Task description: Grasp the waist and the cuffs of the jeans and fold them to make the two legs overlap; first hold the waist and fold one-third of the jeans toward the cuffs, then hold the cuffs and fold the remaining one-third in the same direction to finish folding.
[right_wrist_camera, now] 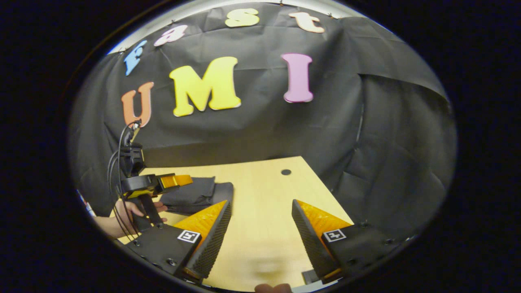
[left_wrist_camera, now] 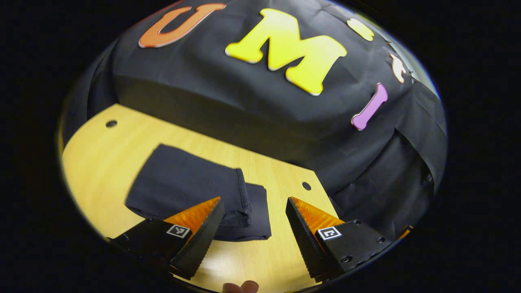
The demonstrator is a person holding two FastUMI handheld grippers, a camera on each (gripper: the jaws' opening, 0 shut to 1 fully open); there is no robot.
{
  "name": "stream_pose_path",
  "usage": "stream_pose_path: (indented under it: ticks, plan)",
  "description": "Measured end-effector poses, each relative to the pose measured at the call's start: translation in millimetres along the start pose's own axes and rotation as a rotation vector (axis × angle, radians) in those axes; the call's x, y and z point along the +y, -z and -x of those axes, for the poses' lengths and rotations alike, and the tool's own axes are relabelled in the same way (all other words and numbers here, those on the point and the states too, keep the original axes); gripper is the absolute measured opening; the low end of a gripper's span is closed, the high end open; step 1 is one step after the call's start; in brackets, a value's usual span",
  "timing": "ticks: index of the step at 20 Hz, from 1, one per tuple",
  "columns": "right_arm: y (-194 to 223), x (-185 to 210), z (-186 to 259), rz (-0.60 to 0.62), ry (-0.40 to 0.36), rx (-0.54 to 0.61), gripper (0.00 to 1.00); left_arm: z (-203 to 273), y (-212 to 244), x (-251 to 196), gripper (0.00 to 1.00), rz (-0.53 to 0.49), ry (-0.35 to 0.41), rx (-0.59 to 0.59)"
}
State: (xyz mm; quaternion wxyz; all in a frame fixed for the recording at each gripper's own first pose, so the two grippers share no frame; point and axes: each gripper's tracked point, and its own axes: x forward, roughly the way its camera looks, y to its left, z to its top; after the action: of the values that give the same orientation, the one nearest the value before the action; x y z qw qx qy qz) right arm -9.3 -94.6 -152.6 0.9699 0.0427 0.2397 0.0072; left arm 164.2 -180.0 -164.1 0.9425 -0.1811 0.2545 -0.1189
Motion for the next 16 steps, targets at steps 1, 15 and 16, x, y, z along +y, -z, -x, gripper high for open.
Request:
stream_pose_path:
  ticks: [1, 15, 16]
  plan:
    - [-10, 17, -2, 0.015, -0.029, -0.025, 0.93, 17, -20, 1, 0.98, -0.04, -0.016, -0.05]
    - [-91, 121, 24, 0.115, -0.041, -0.352, 0.95, 219, -137, 44, 1.0, -0.303, -0.24, -0.472]
    - [-89, 125, 27, 0.113, -0.041, -0.366, 0.93, 223, -133, 44, 0.98, -0.297, -0.237, -0.469]
